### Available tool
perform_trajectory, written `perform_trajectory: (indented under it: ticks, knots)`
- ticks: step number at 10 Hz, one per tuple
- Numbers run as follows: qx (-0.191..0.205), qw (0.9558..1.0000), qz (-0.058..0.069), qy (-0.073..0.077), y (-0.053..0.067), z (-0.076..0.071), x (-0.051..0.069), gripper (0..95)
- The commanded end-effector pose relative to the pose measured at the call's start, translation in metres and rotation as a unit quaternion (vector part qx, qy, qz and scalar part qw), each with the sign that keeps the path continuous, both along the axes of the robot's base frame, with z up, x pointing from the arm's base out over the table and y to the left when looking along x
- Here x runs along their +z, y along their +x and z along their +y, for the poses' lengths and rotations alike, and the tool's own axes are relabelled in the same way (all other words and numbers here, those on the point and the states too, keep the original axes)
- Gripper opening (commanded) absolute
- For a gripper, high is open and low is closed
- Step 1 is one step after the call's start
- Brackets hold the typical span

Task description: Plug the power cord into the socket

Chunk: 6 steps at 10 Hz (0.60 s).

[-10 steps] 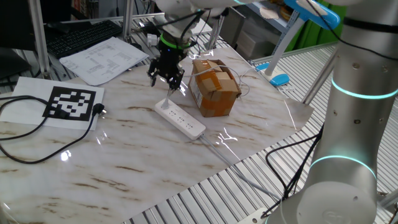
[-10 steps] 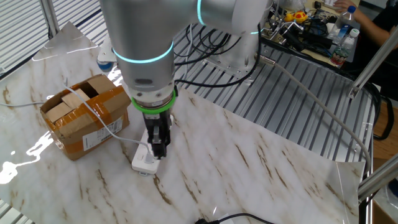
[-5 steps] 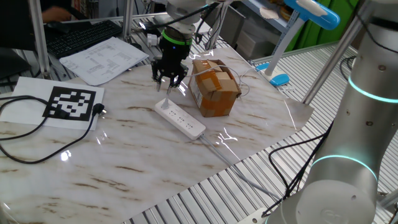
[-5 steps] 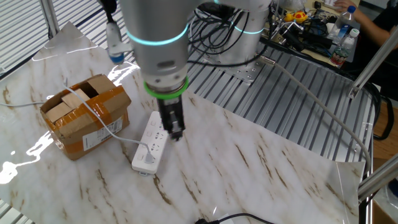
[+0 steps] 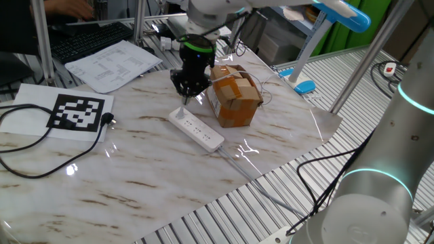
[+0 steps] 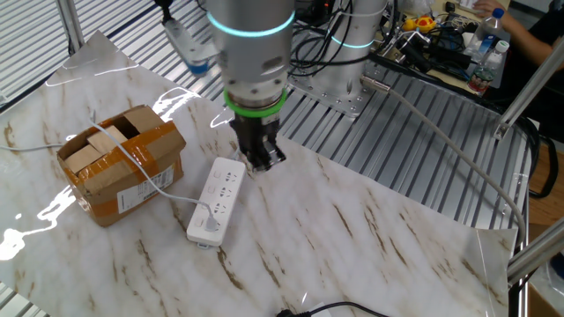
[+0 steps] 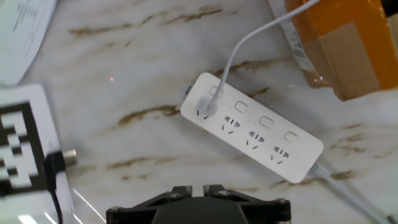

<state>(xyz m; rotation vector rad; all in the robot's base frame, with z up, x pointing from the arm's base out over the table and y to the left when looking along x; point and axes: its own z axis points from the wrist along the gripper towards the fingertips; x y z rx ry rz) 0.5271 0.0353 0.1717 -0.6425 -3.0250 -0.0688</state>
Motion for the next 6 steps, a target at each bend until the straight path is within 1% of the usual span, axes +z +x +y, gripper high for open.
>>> perform_trajectory:
  ticks: [1, 2, 5, 6]
  knots:
    - [0.062, 0.9978, -0.004, -0.025, -0.016, -0.002, -0.001, 0.0]
    - [0.062, 0.9978, -0.003, -0.022, -0.019, -0.002, -0.002, 0.0]
    - [0.062, 0.9978, -0.002, -0.024, -0.028, -0.003, -0.006, 0.0]
    - [0.061, 0.9978, -0.002, -0.025, -0.028, -0.003, -0.007, 0.0]
